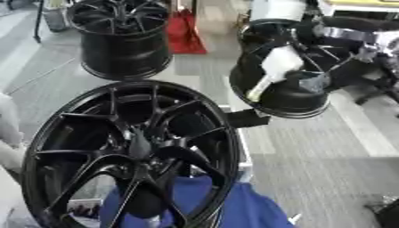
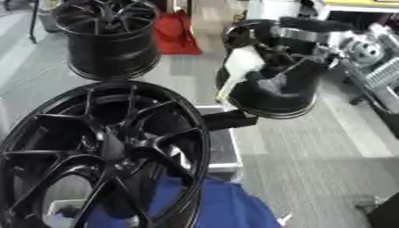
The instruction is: Pull the pin out of the wheel hub.
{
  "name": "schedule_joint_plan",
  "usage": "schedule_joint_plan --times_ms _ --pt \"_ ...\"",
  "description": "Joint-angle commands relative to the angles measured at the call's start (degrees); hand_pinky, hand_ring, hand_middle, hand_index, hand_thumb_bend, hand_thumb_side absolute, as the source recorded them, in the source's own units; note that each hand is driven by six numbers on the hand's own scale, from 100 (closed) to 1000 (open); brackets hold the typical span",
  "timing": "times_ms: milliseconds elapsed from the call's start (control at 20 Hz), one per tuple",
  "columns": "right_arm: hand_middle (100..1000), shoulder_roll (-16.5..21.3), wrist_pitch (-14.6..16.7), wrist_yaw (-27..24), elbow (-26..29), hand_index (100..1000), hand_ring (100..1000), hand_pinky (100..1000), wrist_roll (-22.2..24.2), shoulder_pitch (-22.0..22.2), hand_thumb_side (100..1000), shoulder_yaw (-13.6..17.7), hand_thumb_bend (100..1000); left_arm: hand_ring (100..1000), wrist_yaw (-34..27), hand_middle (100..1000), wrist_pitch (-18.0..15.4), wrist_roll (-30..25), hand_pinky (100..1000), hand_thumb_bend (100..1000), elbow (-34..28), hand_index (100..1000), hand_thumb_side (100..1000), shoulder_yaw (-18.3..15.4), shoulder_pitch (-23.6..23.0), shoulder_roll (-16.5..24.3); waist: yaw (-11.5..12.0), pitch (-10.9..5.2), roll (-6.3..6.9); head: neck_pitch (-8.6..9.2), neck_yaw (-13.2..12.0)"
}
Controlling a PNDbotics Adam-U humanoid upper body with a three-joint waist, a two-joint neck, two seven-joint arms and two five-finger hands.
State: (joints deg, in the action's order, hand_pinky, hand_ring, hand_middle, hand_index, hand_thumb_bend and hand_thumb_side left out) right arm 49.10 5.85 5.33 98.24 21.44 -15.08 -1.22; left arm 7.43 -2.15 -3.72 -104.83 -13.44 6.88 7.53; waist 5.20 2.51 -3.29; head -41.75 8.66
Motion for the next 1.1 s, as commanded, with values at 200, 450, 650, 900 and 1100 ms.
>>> schedule_joint_plan --times_ms 200,450,650,900,1100 --pt "874 -7.57 -2.49 8.01 -5.62 908 813 784 -16.39 14.01 112 13.82 398 649 0.40 660 0.01 0.68 615 130 -0.72 858 630 -0.77 0.12 0.49 -1.05 -0.04 0.27 -0.17 -1.18" --pt "922 -16.35 -5.24 11.75 -9.05 913 867 818 -26.77 19.11 390 20.63 446 649 0.47 660 0.01 0.89 615 141 -0.68 858 621 -0.95 -0.08 0.20 -1.62 0.01 0.78 -0.46 -1.64" --pt "874 -20.30 -6.57 9.99 -9.27 882 797 727 -35.73 19.22 355 22.20 412 649 0.41 661 0.00 0.85 615 129 -0.61 858 631 -0.88 -0.14 -0.12 -1.79 0.02 1.19 -0.58 -1.87" --pt "827 -23.33 -5.78 8.27 -5.77 854 737 673 -41.46 17.84 327 20.76 350 650 0.22 661 -0.09 0.74 614 127 -0.56 858 631 -0.72 -0.08 -0.41 -1.49 0.32 1.86 -0.50 -2.31" --pt "801 -25.59 -5.03 7.61 -1.36 835 704 656 -43.24 16.40 310 18.44 310 650 0.08 661 -0.15 0.74 614 126 -0.61 858 632 -0.64 0.12 -0.60 -1.08 0.77 2.27 -0.25 -2.42"
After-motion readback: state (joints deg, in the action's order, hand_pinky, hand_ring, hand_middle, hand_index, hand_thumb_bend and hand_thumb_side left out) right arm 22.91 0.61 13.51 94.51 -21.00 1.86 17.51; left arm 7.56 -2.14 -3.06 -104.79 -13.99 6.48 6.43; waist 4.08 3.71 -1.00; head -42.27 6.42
